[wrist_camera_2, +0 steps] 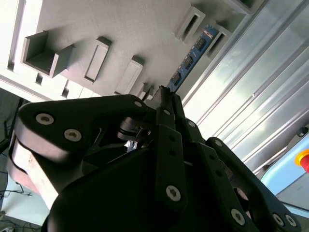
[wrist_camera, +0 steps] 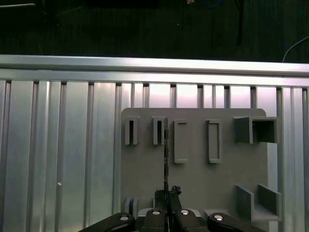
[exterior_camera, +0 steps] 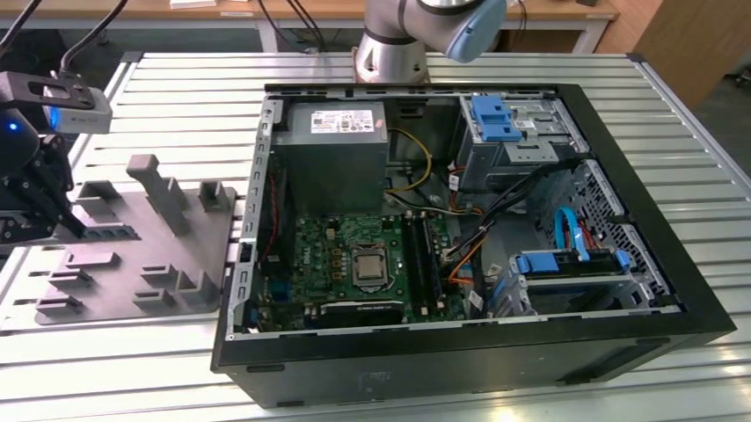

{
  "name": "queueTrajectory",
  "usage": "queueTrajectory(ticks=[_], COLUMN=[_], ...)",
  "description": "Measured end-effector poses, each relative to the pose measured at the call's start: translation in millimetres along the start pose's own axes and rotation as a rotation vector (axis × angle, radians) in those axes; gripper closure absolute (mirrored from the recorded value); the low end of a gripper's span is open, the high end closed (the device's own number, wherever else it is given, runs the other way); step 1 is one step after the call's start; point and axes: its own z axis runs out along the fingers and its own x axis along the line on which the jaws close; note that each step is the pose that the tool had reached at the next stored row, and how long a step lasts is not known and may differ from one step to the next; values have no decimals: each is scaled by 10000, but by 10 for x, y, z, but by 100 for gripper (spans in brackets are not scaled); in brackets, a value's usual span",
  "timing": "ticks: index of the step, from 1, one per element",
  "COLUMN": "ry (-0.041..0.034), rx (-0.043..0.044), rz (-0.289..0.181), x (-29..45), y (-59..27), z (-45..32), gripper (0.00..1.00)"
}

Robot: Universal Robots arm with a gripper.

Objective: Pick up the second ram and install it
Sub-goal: 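Pick up the second ram and move it above second insertion slot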

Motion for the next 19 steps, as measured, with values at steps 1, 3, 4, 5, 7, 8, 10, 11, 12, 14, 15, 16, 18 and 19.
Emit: queueTrajectory(ticks=[1,3,4,5,7,8,10,11,12,14,15,16,18,19], ry=[-1,-4,-5,-8,-10,-11,-13,-14,-13,-16,-17,-16,-19,-20], rx=[1,1,0,1,0,1,1,1,0,1,1,1,1,0], rz=[0,0,0,-1,-1,-1,-1,-1,-1,-1,-1,-1,-1,-1], x=[0,-1,-2,-2,-4,-4,-6,-7,-8,-10,-11,-12,-14,-15], y=[0,1,2,3,5,6,8,9,11,13,15,16,19,21], z=[-11,-39,-54,-72,-114,-135,-183,-213,-249,-315,-351,-386,-454,-488], gripper=[86,86,86,86,86,86,86,86,86,86,86,86,86,86])
